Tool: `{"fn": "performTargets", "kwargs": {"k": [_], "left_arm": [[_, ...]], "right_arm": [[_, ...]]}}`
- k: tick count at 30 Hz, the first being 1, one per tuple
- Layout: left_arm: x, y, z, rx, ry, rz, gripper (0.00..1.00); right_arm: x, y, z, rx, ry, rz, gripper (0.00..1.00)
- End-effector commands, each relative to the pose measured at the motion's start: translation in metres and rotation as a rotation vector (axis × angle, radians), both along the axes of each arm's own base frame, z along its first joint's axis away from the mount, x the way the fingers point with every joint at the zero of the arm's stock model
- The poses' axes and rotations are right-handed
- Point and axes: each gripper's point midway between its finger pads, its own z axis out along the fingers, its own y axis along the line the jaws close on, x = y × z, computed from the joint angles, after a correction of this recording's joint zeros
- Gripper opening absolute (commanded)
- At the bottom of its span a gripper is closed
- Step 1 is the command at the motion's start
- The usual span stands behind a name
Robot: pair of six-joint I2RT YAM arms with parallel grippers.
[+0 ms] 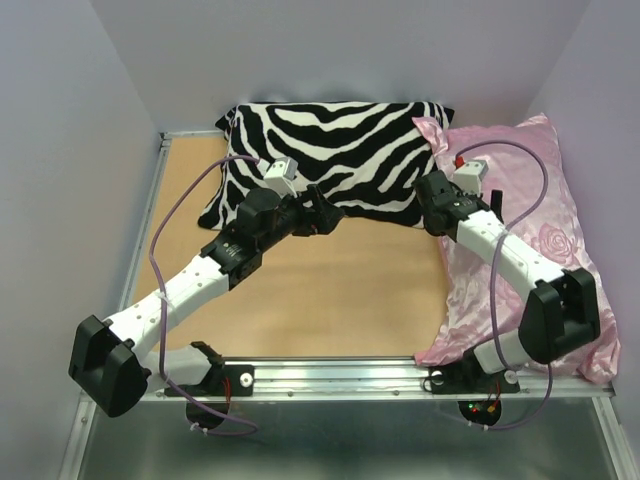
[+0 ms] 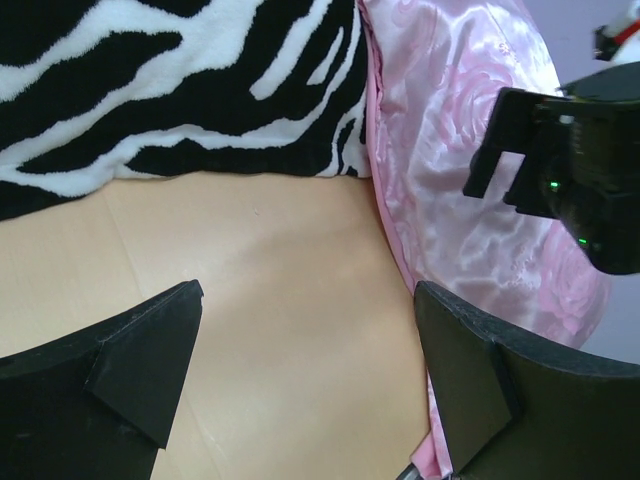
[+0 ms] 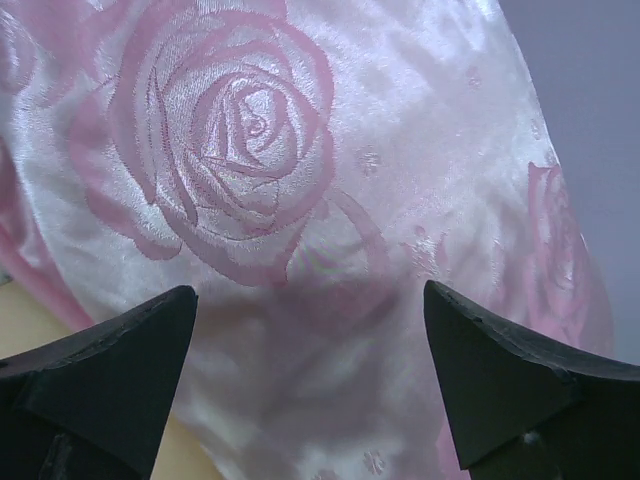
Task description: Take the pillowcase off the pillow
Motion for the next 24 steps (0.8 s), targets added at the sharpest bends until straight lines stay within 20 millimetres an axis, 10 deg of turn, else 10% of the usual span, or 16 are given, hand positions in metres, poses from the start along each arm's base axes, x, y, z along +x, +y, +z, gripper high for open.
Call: {"fn": "performTargets", "kwargs": {"k": [1,9,11,13,15,24], "left_arm": [[-0.003,-0.006,0.021,-0.062,-0.049,-0.029,0.99],[-0.009,0.001,0.024,-0.061,-0.064,-0.026,0.98],[-0.010,0.001,0.023,-0.059,-0.061,-0.029,0.98],[-0.009,0.001,0.025,-0.065,-0.064,-0.027,0.98],[-0.009,0.000,0.026,-0.072,-0.064,-0.029,0.98],[-0.004,-0.013,0.038,-0.121,-0.075,-0.053,0.98]], "right_arm": [[0.008,-0.017,-0.016,-0.084,0.064,-0.088,1.00],[0.019,-0.038,-0.081,-0.016,0.195,-0.171,1.00],[0.023,-0.033,-0.076,0.031,0.166,-0.159,0.73],[0.028,-0.026,-0.058,0.105,0.094,-0.133,0.19],[0.031,-0.021,-0.040,0.153,0.045,-0.107,0.00],[0.018,0.000,0.137,0.404,-0.403,0.114,0.01]]}}
